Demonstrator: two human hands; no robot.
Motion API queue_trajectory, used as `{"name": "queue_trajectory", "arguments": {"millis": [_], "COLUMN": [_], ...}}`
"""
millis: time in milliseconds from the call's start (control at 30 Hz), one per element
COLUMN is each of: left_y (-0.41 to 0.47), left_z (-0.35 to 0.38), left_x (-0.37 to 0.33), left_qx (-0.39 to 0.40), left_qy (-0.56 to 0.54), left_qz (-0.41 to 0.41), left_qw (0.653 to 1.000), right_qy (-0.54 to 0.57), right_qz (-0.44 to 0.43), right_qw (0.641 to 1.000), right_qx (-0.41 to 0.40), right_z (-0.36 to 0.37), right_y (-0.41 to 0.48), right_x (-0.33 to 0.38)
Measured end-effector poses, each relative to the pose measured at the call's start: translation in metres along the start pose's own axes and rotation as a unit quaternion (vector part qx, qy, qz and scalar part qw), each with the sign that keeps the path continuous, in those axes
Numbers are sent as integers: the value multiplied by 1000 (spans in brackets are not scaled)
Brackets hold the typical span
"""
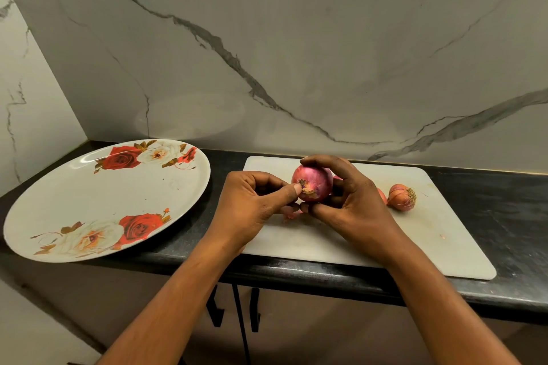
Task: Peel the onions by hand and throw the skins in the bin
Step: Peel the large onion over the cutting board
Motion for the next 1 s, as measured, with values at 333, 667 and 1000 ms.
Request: {"name": "queue_trajectory", "arguments": {"millis": [333, 667, 1000], "left_y": [0, -1, 0], "left_z": [-2, -3, -3], "left_x": [1, 1, 0], "left_qx": [-33, -31, -38], "left_qy": [28, 50, 13], "left_qz": [40, 46, 31], "left_qw": [998, 997, 999], "right_qy": [42, 34, 30], "right_qz": [30, 30, 39], "right_qw": [999, 999, 999], "right_qx": [-10, -3, -3], "right_z": [-1, 0, -1], "right_y": [0, -2, -1], "right_x": [-2, 1, 0]}}
Point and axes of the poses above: each hand's wrist, its own y-axis towards the middle knuckle, its own z-axis out of the palm, x = y × z, the point moved 4 cm from there along y, towards the middle knuckle, and after that the axes turned 4 degrees about -x, right-handed, at the moved point
